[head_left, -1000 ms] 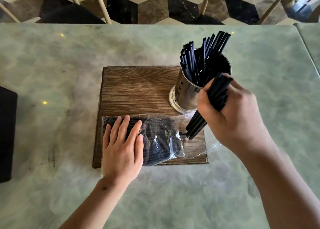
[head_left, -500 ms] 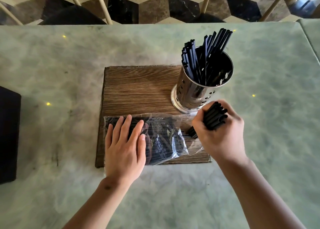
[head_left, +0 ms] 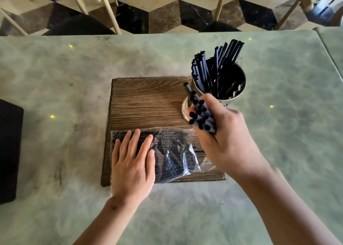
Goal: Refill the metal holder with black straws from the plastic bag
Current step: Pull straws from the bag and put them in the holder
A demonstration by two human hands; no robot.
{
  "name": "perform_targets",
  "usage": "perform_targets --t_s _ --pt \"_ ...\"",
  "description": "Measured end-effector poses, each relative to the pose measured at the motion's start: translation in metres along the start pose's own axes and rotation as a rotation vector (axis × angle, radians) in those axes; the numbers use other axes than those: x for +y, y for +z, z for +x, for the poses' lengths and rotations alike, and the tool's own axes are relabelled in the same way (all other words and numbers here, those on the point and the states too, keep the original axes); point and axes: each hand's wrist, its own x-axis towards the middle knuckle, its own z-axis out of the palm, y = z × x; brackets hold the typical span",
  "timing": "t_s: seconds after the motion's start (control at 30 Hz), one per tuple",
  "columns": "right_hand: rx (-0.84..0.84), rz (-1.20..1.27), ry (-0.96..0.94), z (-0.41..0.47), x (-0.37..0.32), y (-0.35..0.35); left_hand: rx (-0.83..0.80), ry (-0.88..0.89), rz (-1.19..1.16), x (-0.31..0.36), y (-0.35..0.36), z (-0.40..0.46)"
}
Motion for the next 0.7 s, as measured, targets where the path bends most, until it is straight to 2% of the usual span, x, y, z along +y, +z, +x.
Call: perform_targets --t_s 0.23,0.53,0.7 --pt "0.101 -0.088 -0.19 0.043 -0.025 -0.025 -0.017 -0.007 -0.005 0.0 -0.001 0.0" --pt "-0.011 -0.467 -0.235 0.072 -0.032 -0.033 -0.015 -0.003 -0.004 0.0 0.0 -0.001" --pt "-0.008 -0.364 -0.263 0.068 -0.015 -0.023 -0.019 -0.007 -0.007 0.0 0.0 0.0"
